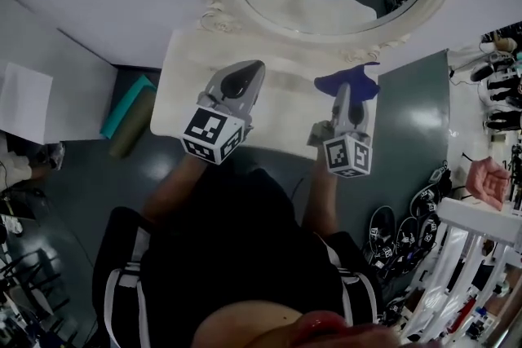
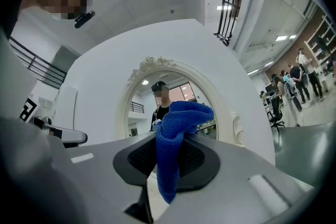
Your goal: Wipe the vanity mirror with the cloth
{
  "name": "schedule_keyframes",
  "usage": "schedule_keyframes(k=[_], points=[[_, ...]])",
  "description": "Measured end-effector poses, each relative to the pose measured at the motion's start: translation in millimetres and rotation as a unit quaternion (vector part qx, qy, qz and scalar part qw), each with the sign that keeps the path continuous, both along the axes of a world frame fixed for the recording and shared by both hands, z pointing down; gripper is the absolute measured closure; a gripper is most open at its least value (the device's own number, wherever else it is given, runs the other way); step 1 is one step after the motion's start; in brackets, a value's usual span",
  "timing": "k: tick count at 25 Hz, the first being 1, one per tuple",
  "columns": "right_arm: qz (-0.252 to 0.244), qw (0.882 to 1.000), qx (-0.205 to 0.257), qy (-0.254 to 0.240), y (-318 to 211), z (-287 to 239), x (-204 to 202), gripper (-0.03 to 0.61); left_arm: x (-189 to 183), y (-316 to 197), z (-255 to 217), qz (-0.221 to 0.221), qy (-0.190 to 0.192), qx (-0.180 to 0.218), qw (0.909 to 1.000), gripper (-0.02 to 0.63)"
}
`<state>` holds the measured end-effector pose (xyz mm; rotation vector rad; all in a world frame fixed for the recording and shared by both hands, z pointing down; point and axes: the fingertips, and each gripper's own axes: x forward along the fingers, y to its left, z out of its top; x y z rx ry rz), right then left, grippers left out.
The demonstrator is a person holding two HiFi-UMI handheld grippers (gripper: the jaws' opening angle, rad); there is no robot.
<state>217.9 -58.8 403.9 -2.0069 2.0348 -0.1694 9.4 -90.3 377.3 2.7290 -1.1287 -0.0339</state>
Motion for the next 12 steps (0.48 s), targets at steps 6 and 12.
schedule_keyframes(k=[6,12], points=[[0.022,1.0,0.007,0.003,-34,-10,-6,0.508,-2,-41,-14,0.018,-0.005,0.011,0.9998,0.603],[0.015,1.0,0.015,0.011,-61,-28,1,0.508,15,-70,-28,0.019,-0.005,0.028,0.9994,0.603]])
